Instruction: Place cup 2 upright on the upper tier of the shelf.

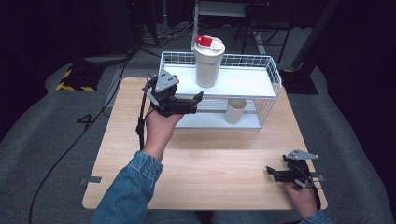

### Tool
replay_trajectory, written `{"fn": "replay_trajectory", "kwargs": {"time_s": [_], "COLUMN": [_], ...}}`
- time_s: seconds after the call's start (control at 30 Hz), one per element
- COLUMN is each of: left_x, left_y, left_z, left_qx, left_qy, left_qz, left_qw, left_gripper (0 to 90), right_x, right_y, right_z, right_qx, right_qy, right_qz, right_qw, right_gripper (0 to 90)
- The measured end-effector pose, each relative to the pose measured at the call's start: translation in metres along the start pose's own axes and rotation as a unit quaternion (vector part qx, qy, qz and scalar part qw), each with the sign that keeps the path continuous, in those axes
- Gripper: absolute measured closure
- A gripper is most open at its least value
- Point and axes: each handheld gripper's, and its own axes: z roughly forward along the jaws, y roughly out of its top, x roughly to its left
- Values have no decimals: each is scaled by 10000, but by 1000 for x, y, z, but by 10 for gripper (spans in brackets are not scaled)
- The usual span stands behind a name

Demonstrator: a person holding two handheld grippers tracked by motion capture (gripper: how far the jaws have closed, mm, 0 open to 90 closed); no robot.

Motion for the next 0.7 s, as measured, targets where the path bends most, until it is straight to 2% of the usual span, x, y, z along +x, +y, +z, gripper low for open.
{"fn": "replay_trajectory", "kwargs": {"time_s": [0.27, 0.37, 0.53, 0.7], "left_x": [0, 1, -2, -4], "left_y": [-18, -26, -40, -64], "left_z": [-37, -51, -63, -73], "left_qx": [-10, -79, -5, 91], "left_qy": [-85, -103, -112, -102], "left_qz": [119, 83, 158, 176], "left_qw": [9999, 9999, 9998, 9998], "left_gripper": [0, 0, 0, 0], "right_x": [0, 0, 0, 0], "right_y": [0, 0, 0, 0], "right_z": [0, 0, 0, 0], "right_qx": [0, -1, -1, -5], "right_qy": [-1, 0, -1, -2], "right_qz": [0, 1, 0, 11], "right_qw": [10000, 10000, 10000, 10000], "right_gripper": [79, 79, 79, 79]}}
